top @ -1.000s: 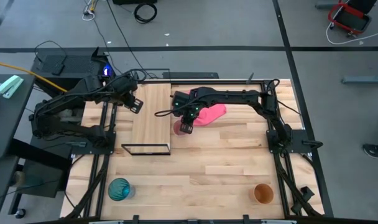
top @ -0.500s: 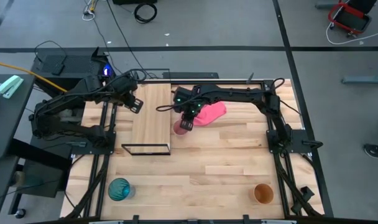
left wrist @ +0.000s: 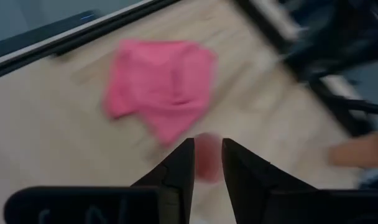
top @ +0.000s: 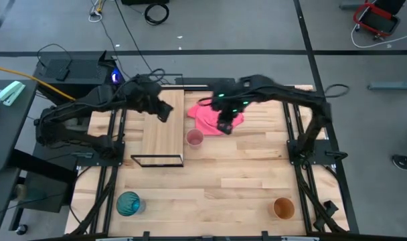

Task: Stack small to large cups/mugs on shelf
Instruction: Put the pink cup on the shelf

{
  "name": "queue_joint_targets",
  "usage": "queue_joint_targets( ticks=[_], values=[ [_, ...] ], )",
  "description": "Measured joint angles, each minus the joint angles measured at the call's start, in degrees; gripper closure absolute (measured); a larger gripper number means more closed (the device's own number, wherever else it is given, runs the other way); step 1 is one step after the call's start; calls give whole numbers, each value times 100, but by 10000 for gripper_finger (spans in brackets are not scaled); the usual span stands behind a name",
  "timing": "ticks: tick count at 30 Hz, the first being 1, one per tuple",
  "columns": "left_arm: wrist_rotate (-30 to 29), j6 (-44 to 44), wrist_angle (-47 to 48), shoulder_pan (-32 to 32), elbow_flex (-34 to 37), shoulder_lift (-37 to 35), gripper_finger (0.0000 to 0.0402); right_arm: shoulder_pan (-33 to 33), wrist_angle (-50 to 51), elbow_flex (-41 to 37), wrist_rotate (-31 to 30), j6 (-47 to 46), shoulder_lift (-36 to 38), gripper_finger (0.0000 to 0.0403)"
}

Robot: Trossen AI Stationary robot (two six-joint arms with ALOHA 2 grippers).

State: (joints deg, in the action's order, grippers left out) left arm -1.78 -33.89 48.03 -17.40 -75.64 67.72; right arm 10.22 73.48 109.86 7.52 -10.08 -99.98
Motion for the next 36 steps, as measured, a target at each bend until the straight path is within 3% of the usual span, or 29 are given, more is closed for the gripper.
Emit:
queue_joint_targets(
  ticks=[3, 7, 15, 22, 27, 36],
  values=[
    [242, 1, -571, 329, -9, 310, 314, -132, 104, 0, -69, -230, 629, 313],
    [295, 4, -508, 660, -4, 899, 313, -428, 211, 2, -425, -689, 1408, 313],
    [341, 106, -266, 606, 2, 2171, 313, -1310, 894, 2, -1913, -1746, 2444, 313],
    [477, 138, -122, 536, 0, 2747, 311, -2043, 1654, 2, -2647, -2582, 2595, 313],
    [442, 138, -122, 491, 0, 2914, 312, -2349, 1624, -178, -2847, -2636, 2506, 313],
    [398, 109, -207, 474, -3, 3088, 308, -2468, 1292, -1477, -2847, -2802, 2475, 313]
  ],
)
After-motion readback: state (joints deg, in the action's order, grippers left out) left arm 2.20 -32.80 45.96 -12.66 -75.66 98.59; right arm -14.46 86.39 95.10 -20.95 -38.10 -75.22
